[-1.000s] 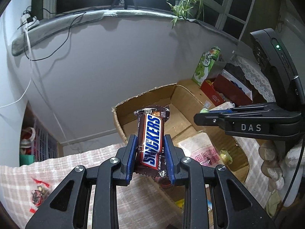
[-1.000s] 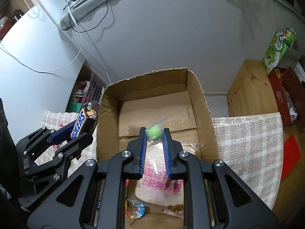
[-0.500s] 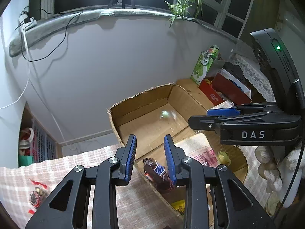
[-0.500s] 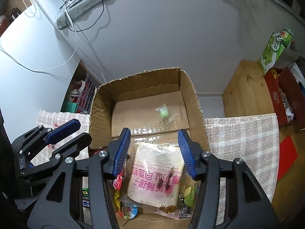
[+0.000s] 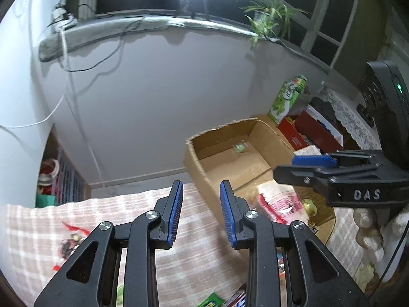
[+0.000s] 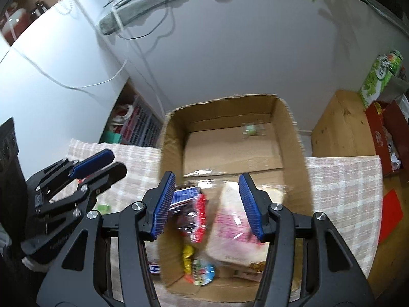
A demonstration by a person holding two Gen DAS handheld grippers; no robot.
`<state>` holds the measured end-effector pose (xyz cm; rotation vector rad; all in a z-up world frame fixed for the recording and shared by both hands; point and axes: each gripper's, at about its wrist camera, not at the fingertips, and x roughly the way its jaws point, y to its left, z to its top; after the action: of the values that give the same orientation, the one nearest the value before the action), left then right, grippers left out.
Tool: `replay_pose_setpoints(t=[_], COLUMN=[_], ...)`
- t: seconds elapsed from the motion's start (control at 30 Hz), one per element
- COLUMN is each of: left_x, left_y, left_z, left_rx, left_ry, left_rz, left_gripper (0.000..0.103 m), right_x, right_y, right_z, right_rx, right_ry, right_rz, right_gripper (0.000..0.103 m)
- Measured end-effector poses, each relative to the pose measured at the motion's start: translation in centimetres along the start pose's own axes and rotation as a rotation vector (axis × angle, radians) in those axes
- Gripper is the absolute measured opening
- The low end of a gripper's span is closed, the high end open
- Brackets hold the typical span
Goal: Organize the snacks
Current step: 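Withdraw both tools from the box toward the remaining snacks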
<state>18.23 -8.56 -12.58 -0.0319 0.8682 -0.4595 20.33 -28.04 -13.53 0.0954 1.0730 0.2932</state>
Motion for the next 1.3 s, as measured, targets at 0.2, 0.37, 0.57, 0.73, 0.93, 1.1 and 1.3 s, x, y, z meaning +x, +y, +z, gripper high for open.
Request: replay_pose_setpoints(t=[0.2, 0.37, 0.57, 0.73, 0.93, 1.1, 1.3], left_x=[-2.1, -3.9, -5.5, -6.4, -6.8, -5.6, -4.7], left_y=[2.4, 5.2, 9.1, 10.6, 9.5, 10.9, 13.9], left_z=[-0.7, -1.6, -3.0, -4.0, -4.0, -4.5, -6.3], left_rx=[-0.033, -0.078, -0.146, -0.161, -0.124, -0.138, -0.174], left_ry=[-0.018, -0.030, -0.029, -0.040, -0.064, -0.022, 0.035], left_rz=[0.041, 0.082, 0.135, 0.155, 0.134, 0.145, 0.175], left_gripper=[0.028, 0.028, 0.032, 0.032, 0.032, 0.033, 0.042], right_x=[-0.4, -0.4, 0.8, 2.1, 2.9, 3.7, 6.0], right_y=[3.0, 5.5, 9.5, 12.3, 14.0, 15.0, 17.4], right_z=[-0.5, -1.0, -2.1, -3.6, -4.9, -5.8, -6.6], right_rx=[-0.057, -0.103, -0.199, -0.282, -0.310, -0.350, -0.453], right_ry=[0.000, 0.008, 0.046, 0.076, 0.095, 0.118, 0.158], right_rz=[0.041, 0.081, 0.120, 0.138, 0.151, 0.180, 0.190], right_gripper=[0.054, 0.059, 0.064, 0.064, 0.064, 0.064, 0.064])
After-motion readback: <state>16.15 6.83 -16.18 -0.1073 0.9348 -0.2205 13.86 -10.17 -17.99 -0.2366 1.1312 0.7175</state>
